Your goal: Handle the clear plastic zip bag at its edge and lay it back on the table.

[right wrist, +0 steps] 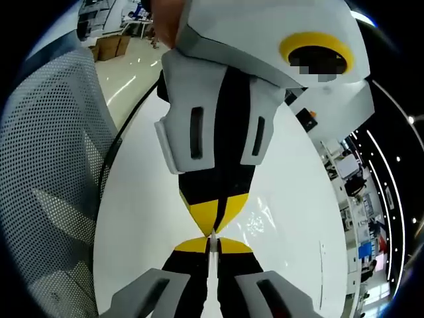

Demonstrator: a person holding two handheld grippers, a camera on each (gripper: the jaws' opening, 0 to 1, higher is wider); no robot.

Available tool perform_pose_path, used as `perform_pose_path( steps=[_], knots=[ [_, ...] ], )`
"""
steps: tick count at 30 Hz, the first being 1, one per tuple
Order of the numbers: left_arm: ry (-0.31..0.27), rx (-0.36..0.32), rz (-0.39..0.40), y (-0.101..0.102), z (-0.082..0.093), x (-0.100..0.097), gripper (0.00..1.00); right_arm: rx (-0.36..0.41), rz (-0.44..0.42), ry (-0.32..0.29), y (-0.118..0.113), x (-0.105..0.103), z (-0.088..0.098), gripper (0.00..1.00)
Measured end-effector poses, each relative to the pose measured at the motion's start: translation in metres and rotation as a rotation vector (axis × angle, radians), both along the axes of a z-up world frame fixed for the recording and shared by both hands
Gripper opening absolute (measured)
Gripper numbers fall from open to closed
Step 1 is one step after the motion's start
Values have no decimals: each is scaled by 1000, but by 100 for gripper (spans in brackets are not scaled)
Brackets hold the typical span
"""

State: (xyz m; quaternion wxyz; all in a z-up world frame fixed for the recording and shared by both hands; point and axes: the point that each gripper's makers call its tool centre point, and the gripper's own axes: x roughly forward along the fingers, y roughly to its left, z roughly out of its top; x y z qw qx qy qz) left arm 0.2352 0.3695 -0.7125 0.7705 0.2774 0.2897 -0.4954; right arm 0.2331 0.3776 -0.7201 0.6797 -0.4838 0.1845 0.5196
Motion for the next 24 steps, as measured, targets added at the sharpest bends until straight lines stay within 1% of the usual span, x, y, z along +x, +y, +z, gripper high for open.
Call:
perform_pose_path(
  steps=[10,24],
  knots=[
    [1,5,13,3,-1,2,0,-1,-9,3,-2,0,1,0],
    [11,27,47,14,-5,1,0,-11,-38,14,-9,1,-2,0]
  ],
)
